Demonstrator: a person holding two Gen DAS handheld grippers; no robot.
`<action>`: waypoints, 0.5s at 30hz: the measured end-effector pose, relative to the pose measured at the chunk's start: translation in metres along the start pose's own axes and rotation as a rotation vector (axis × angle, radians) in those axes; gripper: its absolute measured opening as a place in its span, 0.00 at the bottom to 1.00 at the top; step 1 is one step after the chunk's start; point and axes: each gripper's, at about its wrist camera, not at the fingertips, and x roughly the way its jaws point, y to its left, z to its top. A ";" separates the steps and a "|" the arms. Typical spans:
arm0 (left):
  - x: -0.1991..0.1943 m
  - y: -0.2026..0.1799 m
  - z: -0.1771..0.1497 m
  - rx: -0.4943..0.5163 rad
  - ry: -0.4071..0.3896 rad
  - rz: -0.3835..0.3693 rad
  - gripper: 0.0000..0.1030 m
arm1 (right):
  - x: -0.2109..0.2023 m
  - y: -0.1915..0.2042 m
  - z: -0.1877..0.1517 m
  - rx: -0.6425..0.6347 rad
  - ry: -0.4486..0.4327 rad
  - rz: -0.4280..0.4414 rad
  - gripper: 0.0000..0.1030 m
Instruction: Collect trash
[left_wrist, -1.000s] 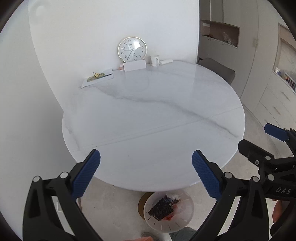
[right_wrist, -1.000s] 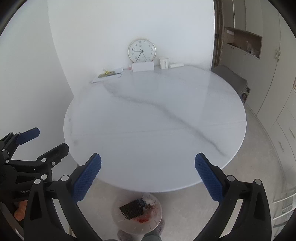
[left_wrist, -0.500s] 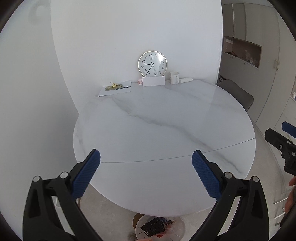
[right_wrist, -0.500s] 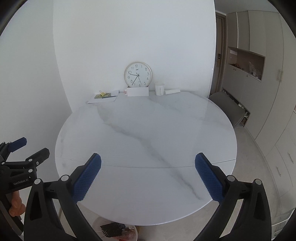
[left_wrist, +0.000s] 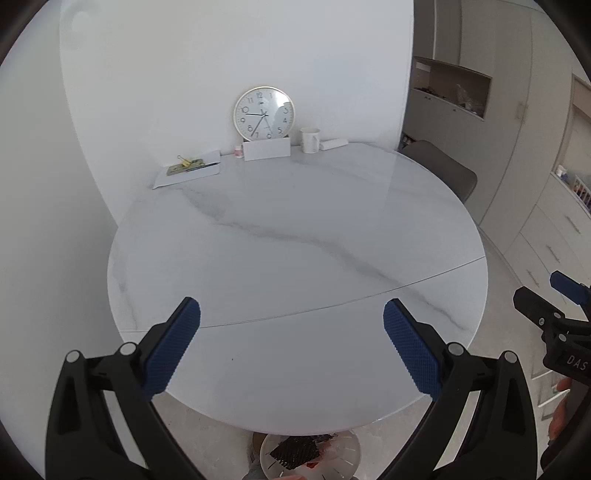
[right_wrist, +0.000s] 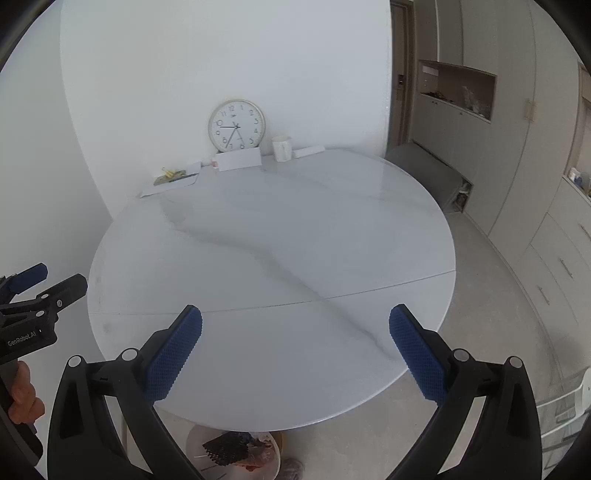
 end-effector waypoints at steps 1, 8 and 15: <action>0.003 -0.002 0.002 0.017 0.000 -0.019 0.92 | -0.001 -0.001 -0.002 0.014 0.001 -0.020 0.98; 0.015 -0.007 0.008 0.131 0.005 -0.125 0.92 | -0.011 0.005 -0.012 0.110 0.003 -0.138 0.98; 0.021 -0.002 0.012 0.185 0.006 -0.187 0.92 | -0.017 0.019 -0.020 0.170 -0.005 -0.208 0.98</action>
